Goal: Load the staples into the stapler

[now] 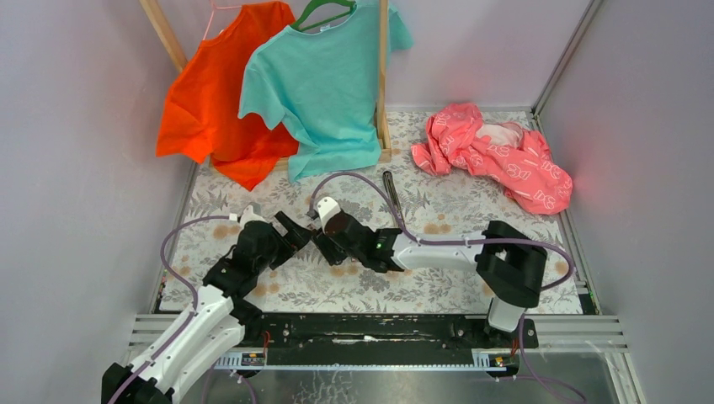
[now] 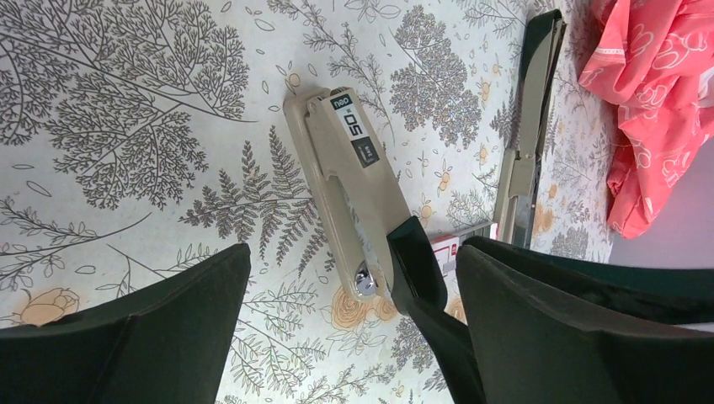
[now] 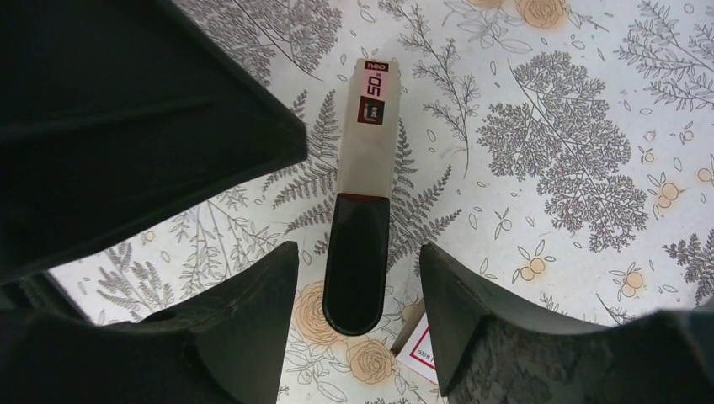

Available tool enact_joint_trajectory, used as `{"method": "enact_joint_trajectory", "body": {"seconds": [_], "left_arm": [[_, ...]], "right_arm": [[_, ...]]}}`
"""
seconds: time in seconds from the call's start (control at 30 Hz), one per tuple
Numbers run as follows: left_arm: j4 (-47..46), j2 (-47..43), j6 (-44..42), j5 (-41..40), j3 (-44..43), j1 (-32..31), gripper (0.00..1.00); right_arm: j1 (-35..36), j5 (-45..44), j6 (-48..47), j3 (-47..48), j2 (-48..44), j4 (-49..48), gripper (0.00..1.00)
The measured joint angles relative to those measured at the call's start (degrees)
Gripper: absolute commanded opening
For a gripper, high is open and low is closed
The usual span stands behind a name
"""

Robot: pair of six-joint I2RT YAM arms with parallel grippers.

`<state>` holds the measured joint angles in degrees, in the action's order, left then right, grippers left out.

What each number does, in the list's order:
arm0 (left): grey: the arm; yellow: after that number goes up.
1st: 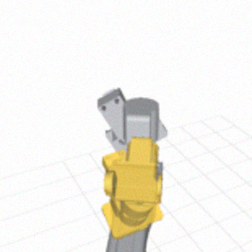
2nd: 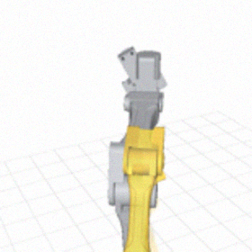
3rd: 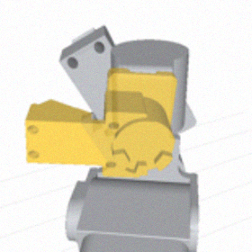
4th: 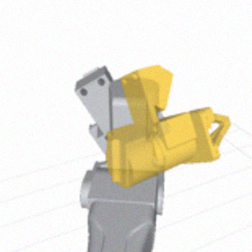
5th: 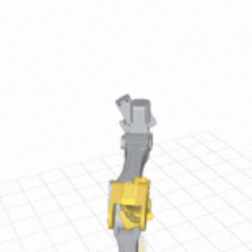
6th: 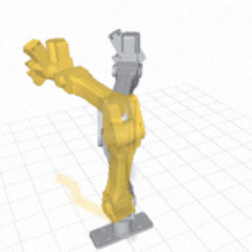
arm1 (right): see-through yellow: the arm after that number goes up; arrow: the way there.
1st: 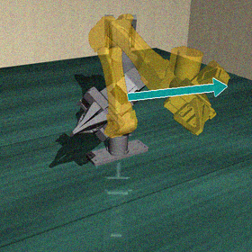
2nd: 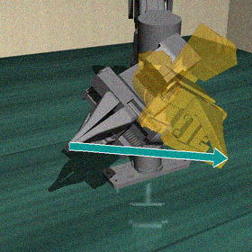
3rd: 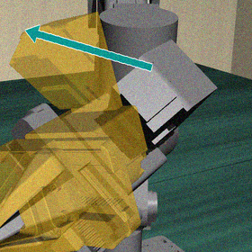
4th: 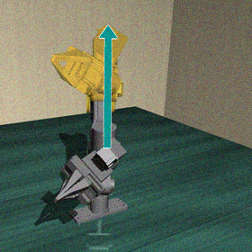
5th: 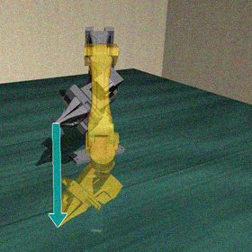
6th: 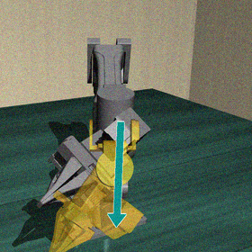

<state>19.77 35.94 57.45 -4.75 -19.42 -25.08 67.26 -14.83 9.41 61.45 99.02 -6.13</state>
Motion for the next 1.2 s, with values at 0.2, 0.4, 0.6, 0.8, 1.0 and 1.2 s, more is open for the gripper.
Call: {"method": "enact_joint_trajectory", "body": {"seconds": [0.2, 0.4, 0.6, 0.8, 1.0, 1.2], "left_arm": [[3.3, -0.9, -0.9, -0.5, -0.8, 0.0, 1.00], [4.5, -0.9, -1.3, -0.7, -0.8, 0.0, 1.00], [4.5, -0.9, -1.5, -0.7, -0.9, 0.0, 1.00], [4.6, -0.8, -1.6, -0.7, -1.3, 0.0, 1.00], [5.1, -1.0, -1.6, -1.0, -1.3, 0.0, 1.00], [7.0, -1.6, -1.6, -2.1, -1.3, 0.0, 1.00]], "right_arm": [[0.0, -1.2, 0.3, 3.1, 4.4, 5.0, 0.52], [0.0, -1.2, 0.8, 3.6, 6.8, 7.3, 0.26], [0.0, -1.2, 0.9, 3.9, 7.5, 6.5, 0.20], [0.0, -1.2, 1.3, 4.4, 10.4, 2.6, 0.16], [0.0, -1.2, 2.0, 5.1, 12.3, 0.0, 0.14], [0.0, -1.7, 2.6, 7.6, 14.8, -0.7, 0.14]]}}
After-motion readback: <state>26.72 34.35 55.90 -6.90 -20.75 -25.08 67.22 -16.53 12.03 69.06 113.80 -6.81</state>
